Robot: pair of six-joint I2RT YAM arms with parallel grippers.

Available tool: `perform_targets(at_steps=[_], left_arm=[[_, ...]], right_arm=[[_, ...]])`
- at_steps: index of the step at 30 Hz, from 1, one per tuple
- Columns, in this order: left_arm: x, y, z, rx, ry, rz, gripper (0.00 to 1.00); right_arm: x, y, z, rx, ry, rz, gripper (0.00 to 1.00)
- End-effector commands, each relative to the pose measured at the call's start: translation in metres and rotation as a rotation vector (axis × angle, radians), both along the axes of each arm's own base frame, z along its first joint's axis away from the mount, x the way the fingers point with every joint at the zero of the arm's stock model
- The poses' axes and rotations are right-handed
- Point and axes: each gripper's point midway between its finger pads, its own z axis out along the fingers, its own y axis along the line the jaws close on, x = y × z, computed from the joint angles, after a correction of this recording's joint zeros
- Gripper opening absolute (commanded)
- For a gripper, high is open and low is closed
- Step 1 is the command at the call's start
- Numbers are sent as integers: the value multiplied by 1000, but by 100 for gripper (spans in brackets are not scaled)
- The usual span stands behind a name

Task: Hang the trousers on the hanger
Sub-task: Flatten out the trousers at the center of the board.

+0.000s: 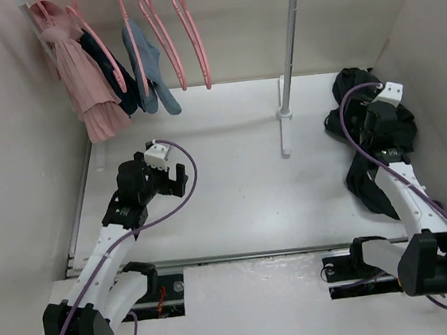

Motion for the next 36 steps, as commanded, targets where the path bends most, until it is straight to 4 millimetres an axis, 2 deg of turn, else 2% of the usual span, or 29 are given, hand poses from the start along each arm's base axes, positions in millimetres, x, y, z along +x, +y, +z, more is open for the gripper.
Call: perform_targets(at_steps=[1,19,23,36], left_arm=[[2,-6,13,-33,-50,-12,100],[2,-4,11,-59,-35,20,100],[-2,-9,9,-62,-25,-19,100],[-2,-10,16,-75,-37,-19,100]], right_arm=[[0,-4,34,2,-95,-33,100],[-2,-5,38,-1,-104,-42,100],[-2,-5,38,-1,-104,-42,100],[-2,-5,38,-1,-104,-42,100]])
